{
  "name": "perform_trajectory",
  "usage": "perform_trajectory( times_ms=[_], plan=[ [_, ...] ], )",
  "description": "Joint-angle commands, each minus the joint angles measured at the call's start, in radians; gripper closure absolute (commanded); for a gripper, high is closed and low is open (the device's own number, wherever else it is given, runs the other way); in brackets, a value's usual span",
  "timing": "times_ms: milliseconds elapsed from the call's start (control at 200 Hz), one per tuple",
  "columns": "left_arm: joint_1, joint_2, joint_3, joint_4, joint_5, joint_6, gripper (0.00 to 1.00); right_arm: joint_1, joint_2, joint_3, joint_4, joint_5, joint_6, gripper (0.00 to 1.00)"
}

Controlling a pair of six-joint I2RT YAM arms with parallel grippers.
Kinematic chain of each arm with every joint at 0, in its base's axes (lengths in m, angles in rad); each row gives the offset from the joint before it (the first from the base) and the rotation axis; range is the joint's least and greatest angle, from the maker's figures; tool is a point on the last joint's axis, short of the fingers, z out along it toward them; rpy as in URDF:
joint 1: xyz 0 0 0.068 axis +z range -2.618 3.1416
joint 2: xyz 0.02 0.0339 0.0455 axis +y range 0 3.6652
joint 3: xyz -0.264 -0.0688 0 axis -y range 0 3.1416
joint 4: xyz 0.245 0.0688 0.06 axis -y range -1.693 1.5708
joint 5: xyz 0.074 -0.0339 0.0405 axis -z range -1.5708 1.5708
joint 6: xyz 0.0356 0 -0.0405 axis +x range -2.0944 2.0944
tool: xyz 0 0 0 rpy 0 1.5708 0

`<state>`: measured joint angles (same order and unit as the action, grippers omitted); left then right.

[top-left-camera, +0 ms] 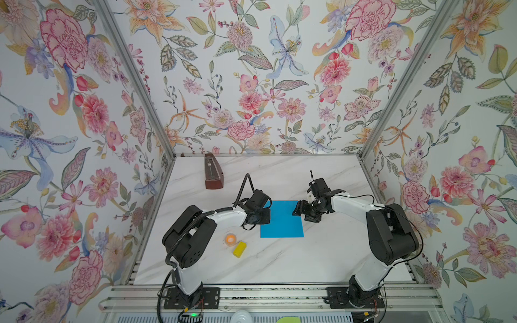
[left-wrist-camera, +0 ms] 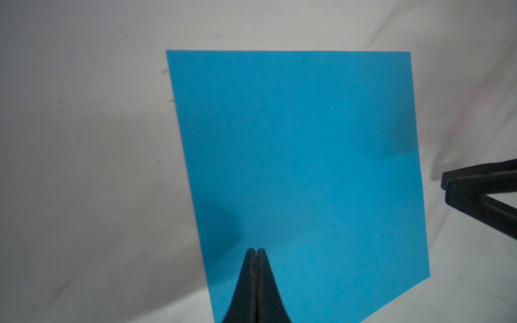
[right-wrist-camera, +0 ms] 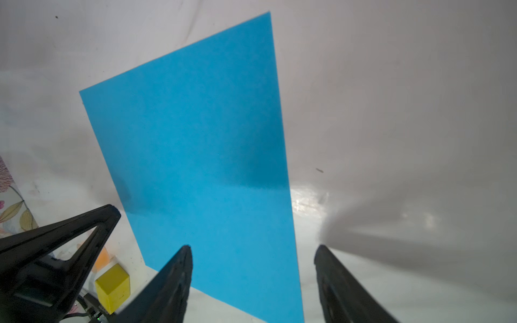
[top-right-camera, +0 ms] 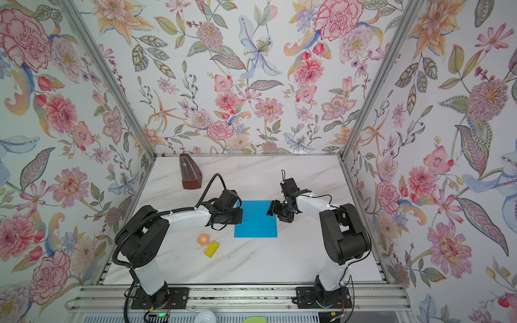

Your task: Fold a paper plane with a square sheet of paper (fold left side to right side)

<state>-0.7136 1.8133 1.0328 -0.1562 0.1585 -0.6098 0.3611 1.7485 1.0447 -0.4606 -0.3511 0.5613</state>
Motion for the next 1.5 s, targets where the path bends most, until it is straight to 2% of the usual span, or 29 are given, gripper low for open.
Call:
perform_trajectory(
  times_ms=[0,145,280,540,806,1086,1236,1351,1496],
  plan=[
    [-0.007,0.021,0.027,-0.048,0.014,0.016,1.00,-0.003,0.028,0.026,-0.039,0.015,-0.023,0.26],
    [-0.006,0.032,0.026,-0.074,-0.005,0.016,1.00,-0.001,0.052,0.025,-0.039,0.016,-0.023,0.20],
    [-0.004,0.054,0.045,-0.126,-0.008,0.010,1.00,0.009,0.081,0.018,-0.023,0.009,-0.016,0.19],
    [-0.005,0.054,0.013,-0.116,-0.011,-0.022,1.00,0.036,0.111,-0.032,0.172,-0.167,0.062,0.19],
    [-0.003,0.052,-0.041,-0.043,-0.015,-0.086,1.00,0.070,0.093,-0.136,0.432,-0.321,0.227,0.18],
    [0.005,0.072,-0.061,-0.022,-0.007,-0.115,1.00,0.084,0.004,-0.349,0.688,-0.385,0.408,0.14],
    [0.011,0.084,-0.062,-0.019,0.007,-0.116,1.00,0.087,-0.017,-0.451,0.888,-0.450,0.530,0.13],
    [0.012,0.082,-0.063,-0.023,0.004,-0.116,1.00,0.062,-0.033,-0.460,0.846,-0.417,0.493,0.13],
    [0.019,0.076,-0.065,-0.031,0.001,-0.112,1.00,-0.038,-0.027,-0.446,0.755,-0.394,0.412,0.14]
  ],
)
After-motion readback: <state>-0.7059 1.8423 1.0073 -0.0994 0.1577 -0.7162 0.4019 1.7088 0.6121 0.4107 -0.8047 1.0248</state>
